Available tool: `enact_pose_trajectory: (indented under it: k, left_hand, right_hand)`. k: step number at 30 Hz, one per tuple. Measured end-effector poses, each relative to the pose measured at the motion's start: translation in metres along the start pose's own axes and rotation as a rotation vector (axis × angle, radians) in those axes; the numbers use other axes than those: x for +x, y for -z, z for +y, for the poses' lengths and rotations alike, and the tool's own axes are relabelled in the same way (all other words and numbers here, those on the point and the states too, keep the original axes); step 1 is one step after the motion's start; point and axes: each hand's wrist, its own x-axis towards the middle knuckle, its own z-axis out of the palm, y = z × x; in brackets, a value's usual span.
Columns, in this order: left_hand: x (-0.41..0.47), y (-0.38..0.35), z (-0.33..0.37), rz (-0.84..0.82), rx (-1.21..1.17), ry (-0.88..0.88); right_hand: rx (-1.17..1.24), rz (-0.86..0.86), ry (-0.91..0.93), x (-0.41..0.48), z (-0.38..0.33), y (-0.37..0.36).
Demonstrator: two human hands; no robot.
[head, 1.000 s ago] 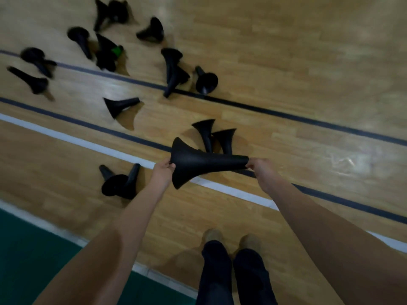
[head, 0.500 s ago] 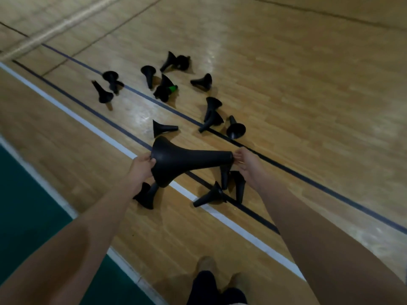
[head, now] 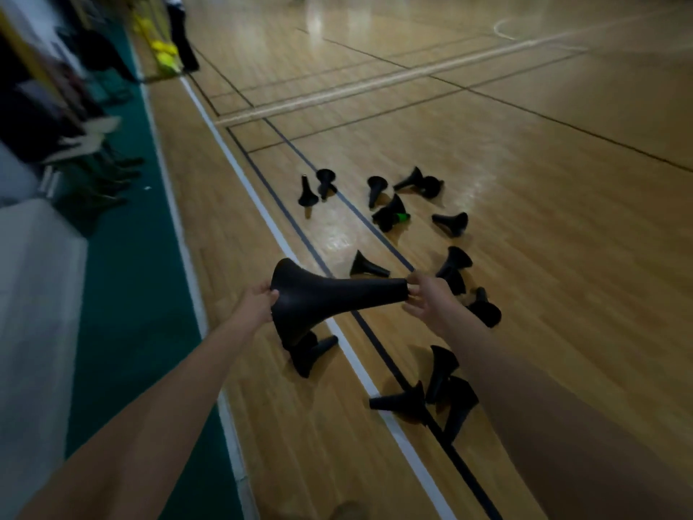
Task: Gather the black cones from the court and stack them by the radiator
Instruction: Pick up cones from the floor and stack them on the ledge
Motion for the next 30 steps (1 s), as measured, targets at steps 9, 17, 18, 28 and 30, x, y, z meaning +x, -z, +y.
enact_pose_trajectory:
  k: [9, 17, 18, 28, 30]
  left_hand:
    - [-0.113, 0.097, -0.085, 0.308, -0.103, -0.023]
    - [-0.193, 0.161, -0.146, 0.525, -0.199, 0.069]
    - [-0.202, 0.17, -0.155, 0.547, -0.211, 0.075]
    - [-0.264, 0.252, -0.222, 0.702, -0.326, 0.141]
    - [-0.279, 0.27, -0.237, 0.733, -0.347, 0.146]
  right_hand:
    - [-0.213, -0.395, 0.0, -0.052, 0.038, -0.083]
    - [-0.349, -0.593, 0.006, -0.112, 0.082, -0.156]
    - [-0.368, -0.613, 0.007, -0.119, 0.088, -0.167]
    - [-0.485, -0.736, -0.067, -0.18, 0.146, -0.264]
    - [-0.518, -0.754, -0.045, -0.195, 0.163, -0.288]
